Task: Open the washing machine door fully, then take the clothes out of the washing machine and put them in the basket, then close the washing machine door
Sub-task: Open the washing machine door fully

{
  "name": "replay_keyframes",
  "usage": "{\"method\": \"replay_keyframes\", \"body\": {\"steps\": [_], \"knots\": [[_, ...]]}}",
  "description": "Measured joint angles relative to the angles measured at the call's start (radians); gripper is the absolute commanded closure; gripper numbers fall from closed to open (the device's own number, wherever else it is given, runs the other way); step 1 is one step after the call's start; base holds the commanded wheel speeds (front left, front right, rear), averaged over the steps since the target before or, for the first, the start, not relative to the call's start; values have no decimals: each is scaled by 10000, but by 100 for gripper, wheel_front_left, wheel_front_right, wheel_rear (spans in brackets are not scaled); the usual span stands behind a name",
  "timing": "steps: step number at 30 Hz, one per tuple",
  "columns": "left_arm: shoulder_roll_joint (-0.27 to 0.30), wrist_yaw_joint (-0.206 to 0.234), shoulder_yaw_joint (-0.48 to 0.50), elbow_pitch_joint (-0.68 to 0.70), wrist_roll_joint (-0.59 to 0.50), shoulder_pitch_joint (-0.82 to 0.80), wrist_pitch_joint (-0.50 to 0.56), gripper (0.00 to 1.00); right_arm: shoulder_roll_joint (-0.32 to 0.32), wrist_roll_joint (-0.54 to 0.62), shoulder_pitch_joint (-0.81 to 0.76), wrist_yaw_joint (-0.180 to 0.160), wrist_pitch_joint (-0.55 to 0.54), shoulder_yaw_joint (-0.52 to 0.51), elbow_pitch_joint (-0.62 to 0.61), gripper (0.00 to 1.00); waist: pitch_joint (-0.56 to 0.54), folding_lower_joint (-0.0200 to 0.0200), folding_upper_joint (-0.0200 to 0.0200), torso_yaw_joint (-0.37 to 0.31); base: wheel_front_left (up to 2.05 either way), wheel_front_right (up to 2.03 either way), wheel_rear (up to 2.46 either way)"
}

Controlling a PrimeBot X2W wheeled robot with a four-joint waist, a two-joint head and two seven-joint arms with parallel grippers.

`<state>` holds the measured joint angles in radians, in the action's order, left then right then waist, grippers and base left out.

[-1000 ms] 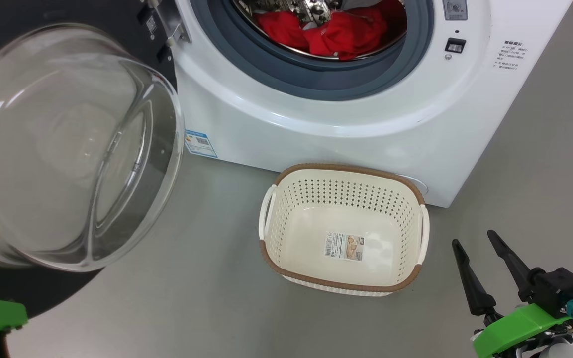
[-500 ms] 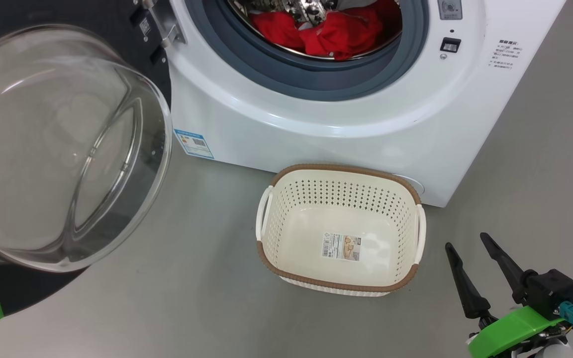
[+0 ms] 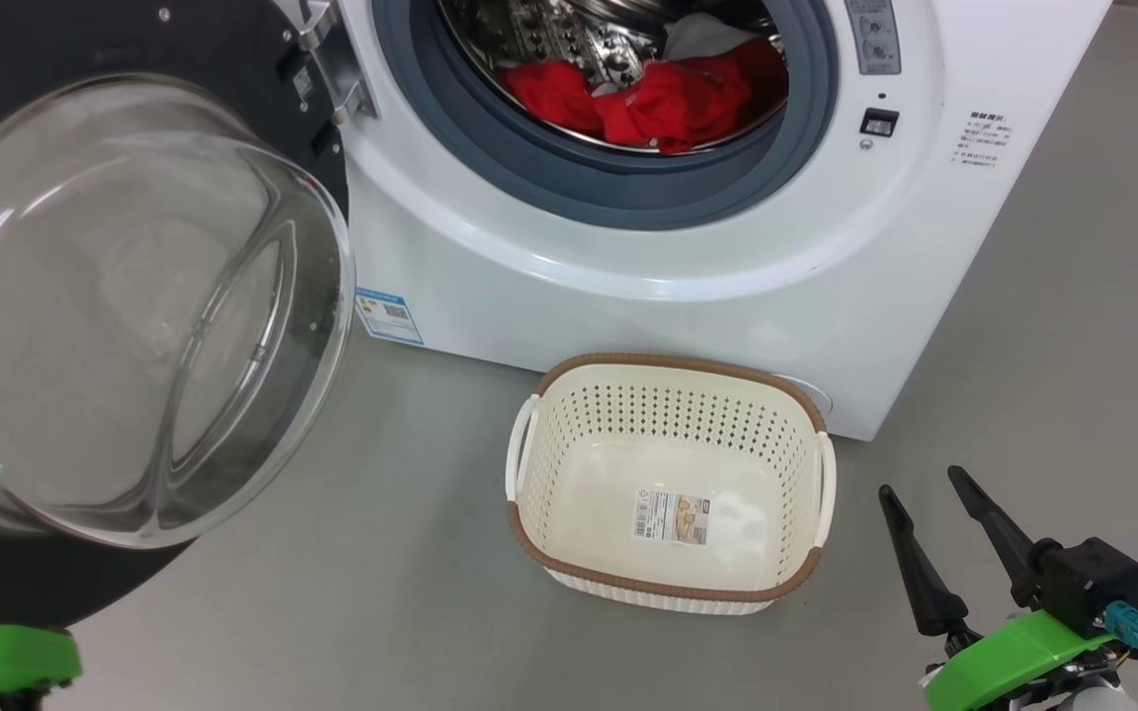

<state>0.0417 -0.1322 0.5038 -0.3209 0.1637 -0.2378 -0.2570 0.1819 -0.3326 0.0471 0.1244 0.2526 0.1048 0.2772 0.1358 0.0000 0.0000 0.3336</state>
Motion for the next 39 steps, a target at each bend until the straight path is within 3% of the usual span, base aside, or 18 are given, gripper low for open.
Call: {"method": "replay_keyframes", "body": {"steps": [4,8,9,11,12,13,39], "knots": [[-63,0,-504,405,263,452,2,81,-31,-29,-28,0,0,-4,29,0,-184,0,0,15,0,0,0],[-77,0,-1103,698,414,964,2,64,-48,-136,-37,0,0,-10,29,0,-368,0,0,-2,0,0,0],[-86,0,-1266,800,422,1082,0,53,-59,-165,-42,0,0,-21,29,0,-409,0,0,-16,0,0,0],[-92,0,-1655,995,477,1307,2,16,-104,-198,-72,0,0,-59,27,0,-487,0,0,-60,0,0,0],[-100,0,-1839,1089,481,1411,2,3,-125,-198,-87,0,0,-84,21,0,-519,0,0,-91,0,0,0],[-107,0,-1975,1175,531,1504,2,0,-150,-198,-105,0,0,-111,10,0,-547,0,0,-128,0,0,0],[27,0,-4514,1373,1321,1970,2,0,-209,-268,-294,0,0,-729,-311,0,-469,0,0,-1776,0,0,0]]}}
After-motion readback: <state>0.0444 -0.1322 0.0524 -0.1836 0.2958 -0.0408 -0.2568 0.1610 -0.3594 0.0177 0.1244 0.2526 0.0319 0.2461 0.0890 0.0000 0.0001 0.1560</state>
